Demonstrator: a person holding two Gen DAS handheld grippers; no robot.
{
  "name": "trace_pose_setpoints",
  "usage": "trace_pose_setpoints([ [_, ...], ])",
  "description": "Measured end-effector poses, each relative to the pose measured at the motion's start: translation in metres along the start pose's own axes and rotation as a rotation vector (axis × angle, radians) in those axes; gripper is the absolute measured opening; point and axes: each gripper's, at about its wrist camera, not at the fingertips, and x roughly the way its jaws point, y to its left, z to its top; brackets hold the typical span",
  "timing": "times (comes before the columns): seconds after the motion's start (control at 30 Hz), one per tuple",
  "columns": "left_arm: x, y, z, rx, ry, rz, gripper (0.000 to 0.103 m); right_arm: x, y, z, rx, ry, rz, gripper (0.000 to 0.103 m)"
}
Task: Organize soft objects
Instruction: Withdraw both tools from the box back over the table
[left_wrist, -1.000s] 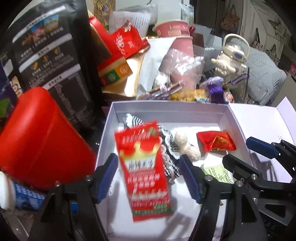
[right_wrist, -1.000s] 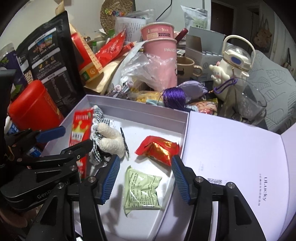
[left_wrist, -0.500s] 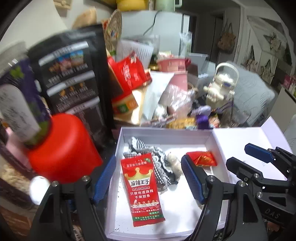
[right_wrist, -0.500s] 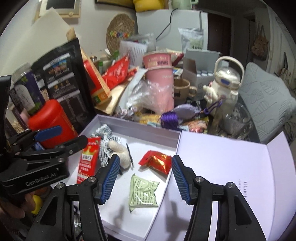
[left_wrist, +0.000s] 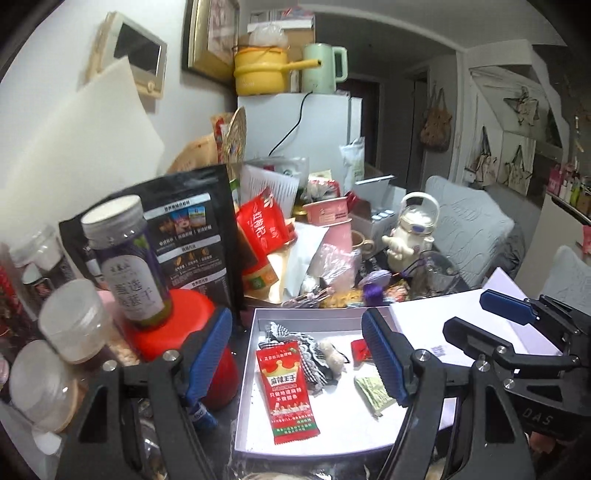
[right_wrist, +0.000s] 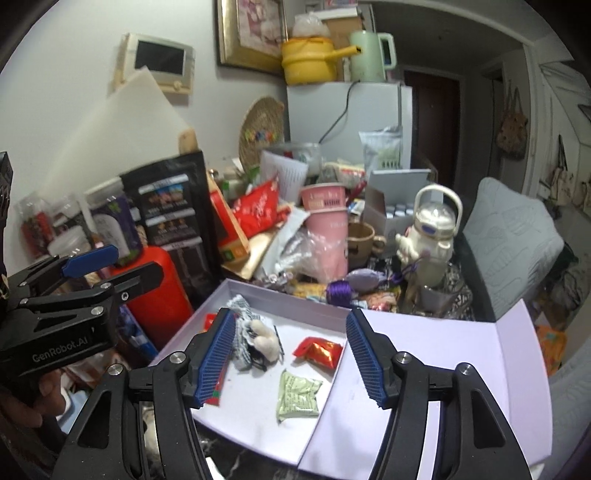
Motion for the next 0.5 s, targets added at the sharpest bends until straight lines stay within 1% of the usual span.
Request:
trace_pose_setpoints([
  [0.03, -0.006, -0.001, -0.001, 0.004, -0.006, 0.002, 0.076, -0.007, 0.002, -0.001, 0.001, -0.012, 0.004, 0.065],
  [0.1, -0.020, -0.004, -0.002, 0.020, -0.030, 0.018, 0.084, -0.017, 0.004, -0.004, 0.003, -0.024, 0.008, 0.073],
  [0.2, -0.038, -0.004, -0.003, 0.028, -0.063, 0.021, 0.091, -0.035, 0.009, -0.008, 0.007, -0.040, 0.007, 0.083],
  [0.3, -0.056, -0.002, -0.005, 0.028, -0.079, 0.016, 0.097, -0.054, 0.013, -0.012, 0.012, -0.049, -0.009, 0.087],
  [0.4, -0.072, -0.002, -0.010, 0.028, -0.091, 0.013, 0.097, -0.071, 0.016, -0.018, 0.020, -0.058, -0.022, 0.087],
  [0.5, -0.088, -0.001, -0.018, 0.030, -0.090, -0.012, 0.097, -0.086, 0.019, -0.024, 0.027, -0.062, -0.032, 0.088],
])
